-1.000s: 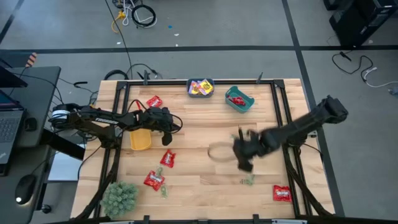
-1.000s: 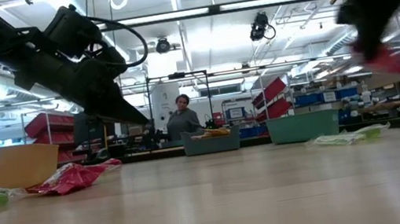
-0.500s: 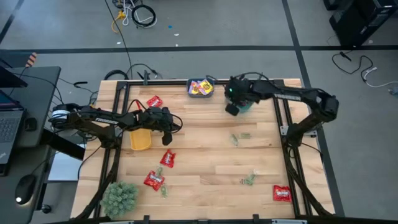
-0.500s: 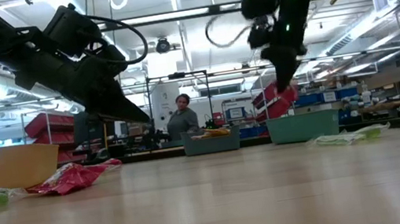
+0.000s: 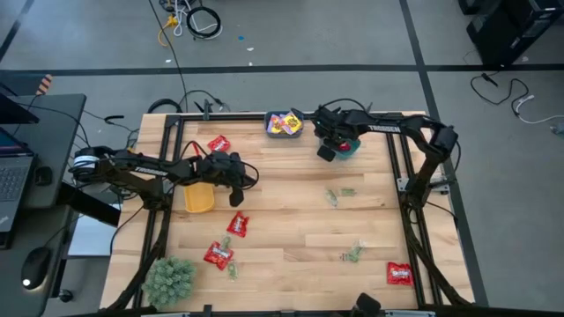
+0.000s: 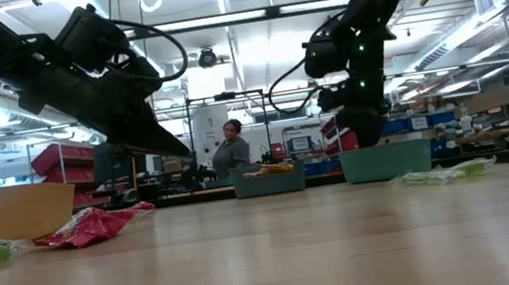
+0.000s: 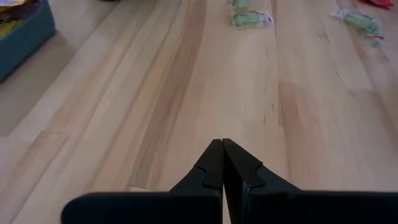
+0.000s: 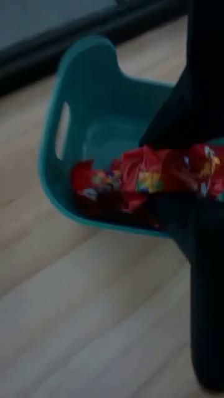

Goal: Sort candy
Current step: Put the red candy into the green bin

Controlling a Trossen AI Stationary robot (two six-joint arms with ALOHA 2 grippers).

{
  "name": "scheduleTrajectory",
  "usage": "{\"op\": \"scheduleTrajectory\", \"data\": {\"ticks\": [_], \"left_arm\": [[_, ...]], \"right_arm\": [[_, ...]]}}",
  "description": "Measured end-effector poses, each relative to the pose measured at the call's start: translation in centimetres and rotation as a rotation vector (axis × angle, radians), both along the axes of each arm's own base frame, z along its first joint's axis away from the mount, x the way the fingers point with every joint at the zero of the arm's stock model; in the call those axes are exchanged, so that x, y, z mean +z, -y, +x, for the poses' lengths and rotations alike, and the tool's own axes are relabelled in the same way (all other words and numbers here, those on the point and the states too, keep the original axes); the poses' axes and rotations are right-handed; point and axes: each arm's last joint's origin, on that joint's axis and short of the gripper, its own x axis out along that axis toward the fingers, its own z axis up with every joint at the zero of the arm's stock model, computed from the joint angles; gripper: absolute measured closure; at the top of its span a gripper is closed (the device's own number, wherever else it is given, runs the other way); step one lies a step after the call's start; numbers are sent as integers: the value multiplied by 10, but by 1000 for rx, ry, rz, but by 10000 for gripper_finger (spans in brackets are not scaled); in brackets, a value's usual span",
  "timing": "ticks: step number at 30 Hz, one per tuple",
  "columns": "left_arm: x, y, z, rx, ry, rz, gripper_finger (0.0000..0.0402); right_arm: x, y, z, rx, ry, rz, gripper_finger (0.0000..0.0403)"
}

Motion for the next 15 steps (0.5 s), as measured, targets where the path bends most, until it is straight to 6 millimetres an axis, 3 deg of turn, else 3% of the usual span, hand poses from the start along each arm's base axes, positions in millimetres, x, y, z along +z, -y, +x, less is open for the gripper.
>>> {"op": "scheduleTrajectory", "data": {"ticks": [9, 15], "left_arm": [[0, 4, 1, -16, 0, -1, 400], [0, 4, 1, -16, 2, 0, 400]], "right_arm": [[31, -9, -3, -9, 56, -136, 131], [51, -20, -8, -4, 115, -146, 112]]}}
